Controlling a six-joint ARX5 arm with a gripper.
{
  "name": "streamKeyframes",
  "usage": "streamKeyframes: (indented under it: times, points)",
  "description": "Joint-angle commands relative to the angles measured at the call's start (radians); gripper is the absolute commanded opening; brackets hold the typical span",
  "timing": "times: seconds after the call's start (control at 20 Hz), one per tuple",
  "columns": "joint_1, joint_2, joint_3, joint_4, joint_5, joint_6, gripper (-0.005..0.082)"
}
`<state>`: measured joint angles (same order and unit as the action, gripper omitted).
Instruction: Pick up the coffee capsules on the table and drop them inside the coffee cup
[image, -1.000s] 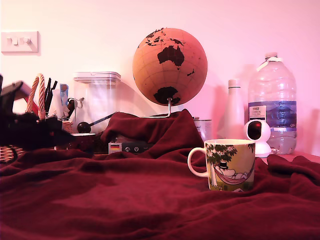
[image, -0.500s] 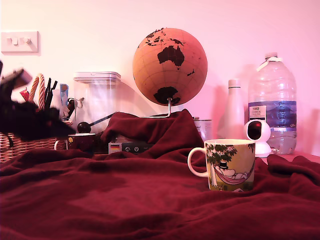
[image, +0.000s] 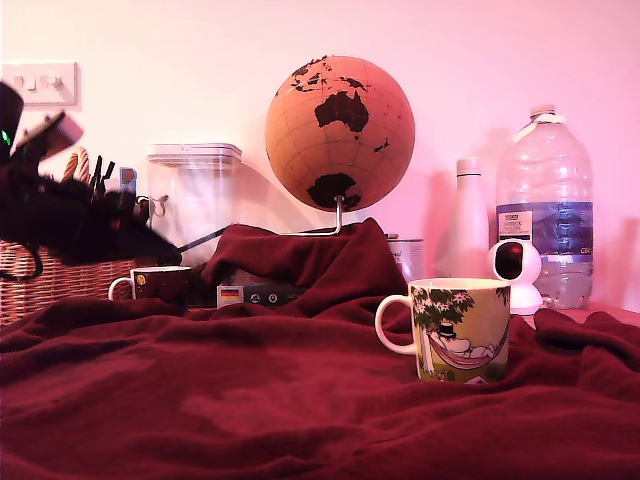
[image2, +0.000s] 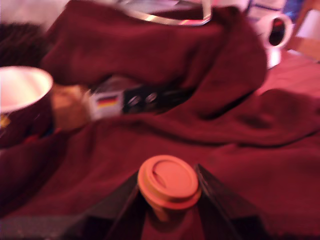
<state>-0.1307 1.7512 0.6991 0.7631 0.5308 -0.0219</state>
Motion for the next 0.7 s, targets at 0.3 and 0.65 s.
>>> streamKeyframes:
  times: [0.3,0.65]
  points:
    - [-0.043,-0.196,-0.141,-0.017,0.011,-0.003,0.0198]
    - [-0.097,-0.327,-0.157,-0.131,0.012,-0.004,0.0197]
